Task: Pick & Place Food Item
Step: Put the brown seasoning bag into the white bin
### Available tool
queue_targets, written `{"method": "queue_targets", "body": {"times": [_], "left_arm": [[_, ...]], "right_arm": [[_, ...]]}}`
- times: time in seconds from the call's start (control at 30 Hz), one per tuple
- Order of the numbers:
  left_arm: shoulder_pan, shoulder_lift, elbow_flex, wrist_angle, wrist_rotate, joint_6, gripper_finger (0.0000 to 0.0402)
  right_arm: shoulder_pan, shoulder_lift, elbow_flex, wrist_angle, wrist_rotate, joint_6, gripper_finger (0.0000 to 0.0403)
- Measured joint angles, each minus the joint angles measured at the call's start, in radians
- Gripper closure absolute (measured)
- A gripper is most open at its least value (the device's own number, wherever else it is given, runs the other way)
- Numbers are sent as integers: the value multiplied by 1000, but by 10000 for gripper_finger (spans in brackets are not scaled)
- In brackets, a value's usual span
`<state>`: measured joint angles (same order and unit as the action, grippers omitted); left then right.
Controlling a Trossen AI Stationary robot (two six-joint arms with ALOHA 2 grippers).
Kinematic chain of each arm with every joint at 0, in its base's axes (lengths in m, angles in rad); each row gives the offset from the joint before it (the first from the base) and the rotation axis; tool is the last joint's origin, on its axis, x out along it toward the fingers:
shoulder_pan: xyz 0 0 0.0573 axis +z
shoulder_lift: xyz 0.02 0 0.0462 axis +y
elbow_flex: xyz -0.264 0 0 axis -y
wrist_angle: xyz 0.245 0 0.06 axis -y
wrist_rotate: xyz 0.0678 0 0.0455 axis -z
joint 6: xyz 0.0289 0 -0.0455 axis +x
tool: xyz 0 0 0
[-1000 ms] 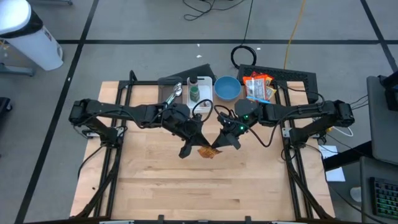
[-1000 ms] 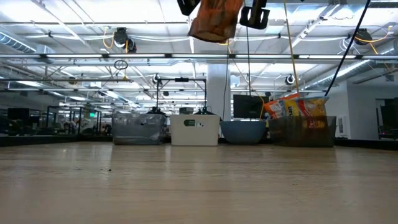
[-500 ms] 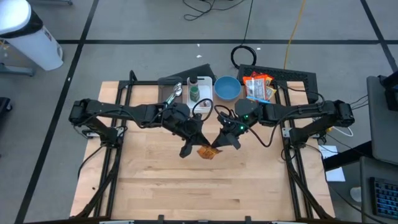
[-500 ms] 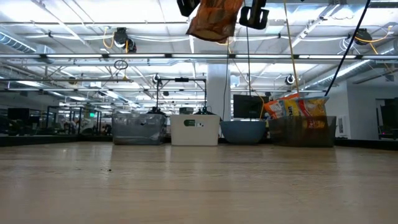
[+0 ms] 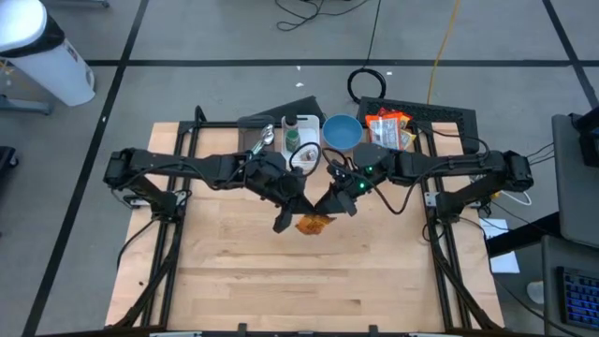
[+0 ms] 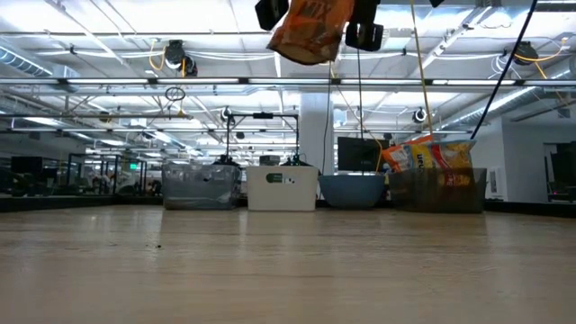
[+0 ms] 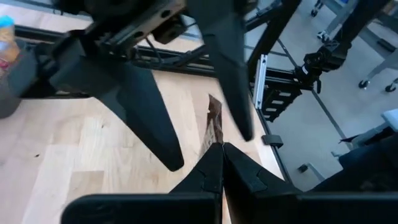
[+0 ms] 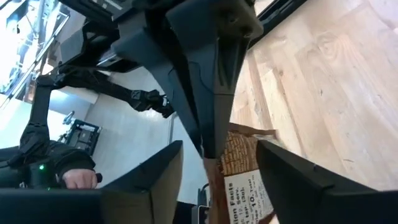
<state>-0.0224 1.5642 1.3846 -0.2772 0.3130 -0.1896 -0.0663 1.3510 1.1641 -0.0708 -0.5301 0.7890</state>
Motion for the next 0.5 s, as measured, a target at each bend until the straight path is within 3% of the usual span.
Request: {"method": "queue_targets", "body": {"times": [0.17, 0.33, 0.5], "left_arm": [[25, -24, 0, -10, 0, -11, 400], [77, -76, 0, -19, -27, -26, 400], [158, -140, 0, 4, -104, -23, 400]], "right_arm": [[-42, -18, 0, -2, 2, -23, 173], [-83, -70, 0, -19, 10, -89, 166], [-99, -143, -3, -39, 124, -180, 171]]}}
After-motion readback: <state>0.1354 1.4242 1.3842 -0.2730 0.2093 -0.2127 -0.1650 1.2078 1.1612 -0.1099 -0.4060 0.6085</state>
